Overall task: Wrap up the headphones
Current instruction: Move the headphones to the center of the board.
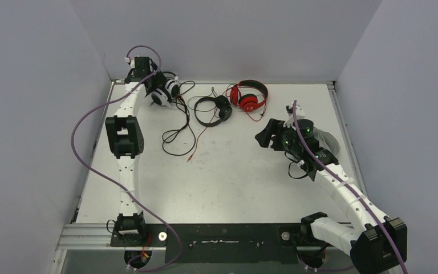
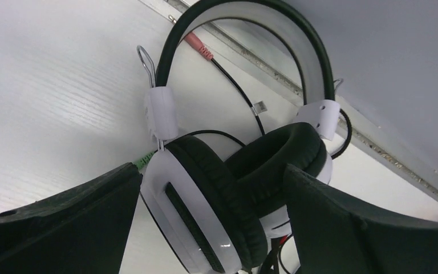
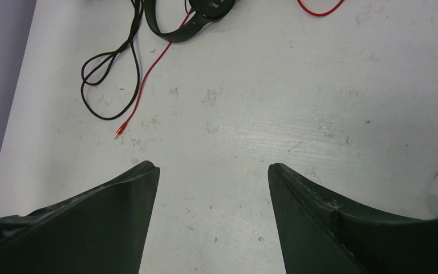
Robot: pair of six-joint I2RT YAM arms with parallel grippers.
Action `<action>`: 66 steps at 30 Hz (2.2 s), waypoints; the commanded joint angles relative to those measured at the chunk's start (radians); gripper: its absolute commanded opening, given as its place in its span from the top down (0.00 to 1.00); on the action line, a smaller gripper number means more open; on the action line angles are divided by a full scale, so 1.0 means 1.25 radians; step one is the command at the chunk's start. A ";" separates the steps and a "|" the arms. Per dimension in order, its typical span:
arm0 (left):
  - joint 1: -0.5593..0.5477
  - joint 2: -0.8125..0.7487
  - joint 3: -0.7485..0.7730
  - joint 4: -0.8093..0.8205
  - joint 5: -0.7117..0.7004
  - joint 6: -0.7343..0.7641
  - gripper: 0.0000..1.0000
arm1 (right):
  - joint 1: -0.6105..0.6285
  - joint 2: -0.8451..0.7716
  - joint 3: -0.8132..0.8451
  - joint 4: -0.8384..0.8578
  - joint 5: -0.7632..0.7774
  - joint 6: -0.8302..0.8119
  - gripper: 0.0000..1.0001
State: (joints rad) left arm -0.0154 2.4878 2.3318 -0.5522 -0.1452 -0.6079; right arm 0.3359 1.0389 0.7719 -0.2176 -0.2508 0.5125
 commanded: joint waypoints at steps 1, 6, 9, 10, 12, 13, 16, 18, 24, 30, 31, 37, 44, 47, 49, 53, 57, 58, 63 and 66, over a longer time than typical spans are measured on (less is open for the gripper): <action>0.008 0.058 0.093 -0.126 0.049 0.013 0.16 | 0.011 -0.009 0.034 0.031 -0.001 -0.013 0.29; 0.007 -0.090 -0.136 -0.098 -0.005 -0.038 0.43 | 0.013 -0.018 0.022 0.021 0.010 -0.002 0.29; 0.003 -0.257 -0.371 0.006 -0.012 -0.076 0.49 | 0.014 -0.039 0.010 0.015 0.014 0.000 0.29; 0.000 -0.311 -0.442 0.042 -0.018 -0.085 0.51 | 0.015 -0.047 0.005 0.013 0.017 0.001 0.29; -0.010 -0.412 -0.560 0.074 -0.036 -0.098 0.53 | 0.016 -0.059 -0.001 0.003 0.016 -0.003 0.29; -0.013 -0.458 -0.616 0.083 -0.039 -0.105 0.54 | 0.015 -0.065 -0.001 -0.005 0.015 -0.006 0.29; -0.032 -0.628 -0.764 0.083 -0.018 -0.142 0.55 | 0.015 -0.083 0.001 -0.030 0.013 -0.016 0.29; -0.072 -0.762 -0.889 0.077 -0.034 -0.186 0.55 | 0.016 -0.095 0.004 -0.040 0.011 -0.022 0.29; -0.279 -1.138 -1.203 0.110 -0.131 -0.425 0.54 | 0.021 -0.054 0.010 -0.047 -0.037 0.001 0.28; -0.381 -1.298 -1.345 0.126 -0.144 -0.522 0.57 | 0.051 0.005 -0.010 -0.002 -0.083 0.035 0.29; -0.382 -1.302 -1.346 0.118 -0.141 -0.509 0.57 | 0.062 0.012 -0.010 0.004 -0.080 0.037 0.29; -0.376 -1.252 -1.237 0.114 -0.096 -0.179 0.33 | 0.190 0.088 0.033 -0.017 0.026 0.059 0.24; -0.330 -1.111 -1.094 0.106 0.112 0.113 0.17 | 0.355 0.216 0.122 -0.079 0.261 0.197 0.00; -0.292 -1.045 -1.096 0.148 0.197 0.147 0.14 | 0.378 0.235 0.114 -0.017 0.265 0.285 0.00; -0.281 -0.996 -1.080 0.158 0.239 0.186 0.13 | 0.401 0.248 0.120 0.007 0.301 0.318 0.00; -0.282 -0.918 -1.050 0.162 0.287 0.270 0.12 | 0.459 0.282 0.166 -0.004 0.388 0.360 0.01; -0.284 -0.864 -1.061 0.226 0.329 0.303 0.12 | 0.487 0.280 0.131 0.061 0.383 0.351 0.04; -0.285 -0.849 -1.058 0.233 0.328 0.311 0.12 | 0.489 0.269 0.108 0.099 0.374 0.349 0.05; -0.293 -0.757 -1.028 0.221 0.312 0.336 0.23 | 0.508 0.196 -0.010 0.227 0.376 0.352 0.06; -0.301 -0.714 -1.018 0.233 0.301 0.345 0.23 | 0.509 0.172 -0.015 0.204 0.401 0.347 0.06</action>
State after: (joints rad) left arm -0.3771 1.5425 1.0061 -0.3222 0.2184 -0.2264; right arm 0.9638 1.3224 0.7574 -0.0559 0.1864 0.9401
